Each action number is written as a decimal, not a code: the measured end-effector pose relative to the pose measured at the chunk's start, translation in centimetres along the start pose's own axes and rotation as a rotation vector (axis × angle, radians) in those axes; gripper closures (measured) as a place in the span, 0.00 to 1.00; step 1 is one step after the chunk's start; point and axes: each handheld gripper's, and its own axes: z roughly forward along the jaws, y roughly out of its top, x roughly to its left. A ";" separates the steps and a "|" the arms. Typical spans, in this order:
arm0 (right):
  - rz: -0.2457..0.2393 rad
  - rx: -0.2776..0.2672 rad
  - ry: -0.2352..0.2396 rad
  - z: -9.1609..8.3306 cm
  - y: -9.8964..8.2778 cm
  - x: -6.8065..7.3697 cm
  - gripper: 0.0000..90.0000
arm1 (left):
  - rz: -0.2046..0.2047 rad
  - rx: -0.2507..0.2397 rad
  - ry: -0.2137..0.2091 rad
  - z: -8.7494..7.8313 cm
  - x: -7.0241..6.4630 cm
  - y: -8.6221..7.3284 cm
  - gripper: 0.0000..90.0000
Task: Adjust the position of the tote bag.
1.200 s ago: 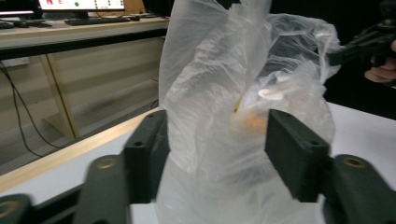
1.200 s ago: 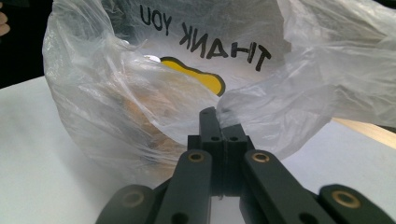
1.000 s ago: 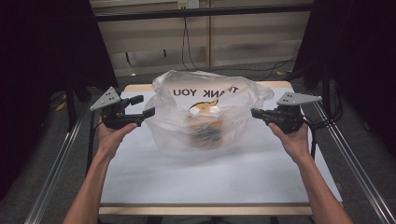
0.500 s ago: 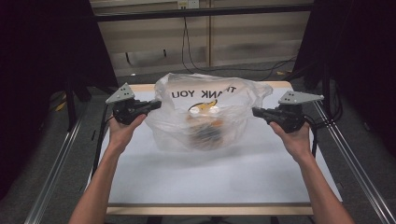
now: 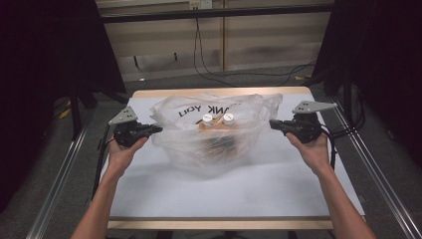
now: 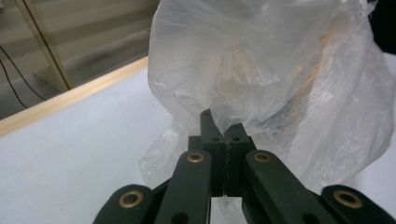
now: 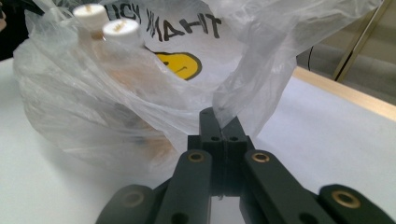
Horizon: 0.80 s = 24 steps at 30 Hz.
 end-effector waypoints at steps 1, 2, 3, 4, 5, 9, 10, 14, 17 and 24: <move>0.002 0.012 0.001 0.3 -0.2 -0.1 1.00 | -0.005 0.004 -0.003 0.1 0.0 -0.2 1.00; 0.000 0.020 -0.003 0.4 -0.4 -0.2 1.00 | -0.001 0.020 0.013 0.2 0.1 -0.3 1.00; 0.001 0.030 -0.005 0.7 -0.6 -0.3 1.00 | -0.013 0.019 0.003 0.3 0.2 -0.6 1.00; 0.002 0.043 -0.006 0.9 -0.9 -0.4 1.00 | -0.010 0.029 0.012 0.4 0.2 -0.7 1.00; 0.002 0.050 -0.008 1.1 -1.0 -0.5 1.00 | -0.010 0.043 0.006 0.6 0.3 -1.0 1.00; 0.008 0.090 -0.010 2.0 -1.9 -0.8 1.00 | 0.011 0.094 0.011 1.5 0.0 -1.5 1.00; 0.009 0.098 -0.013 2.2 -2.0 -0.8 1.00 | 0.020 0.107 0.003 1.9 -0.1 -1.6 1.00; 0.014 0.137 -0.015 3.0 -3.0 -1.1 1.00 | 0.038 0.161 -0.004 3.0 -0.5 -2.3 1.00; 0.028 0.160 -0.014 3.4 -3.8 -1.6 1.00 | 0.033 0.190 -0.012 3.5 -0.5 -2.9 1.00; 0.034 0.224 -0.016 4.2 -5.1 -1.5 1.00 | 0.033 0.262 -0.025 4.2 -0.5 -4.1 1.00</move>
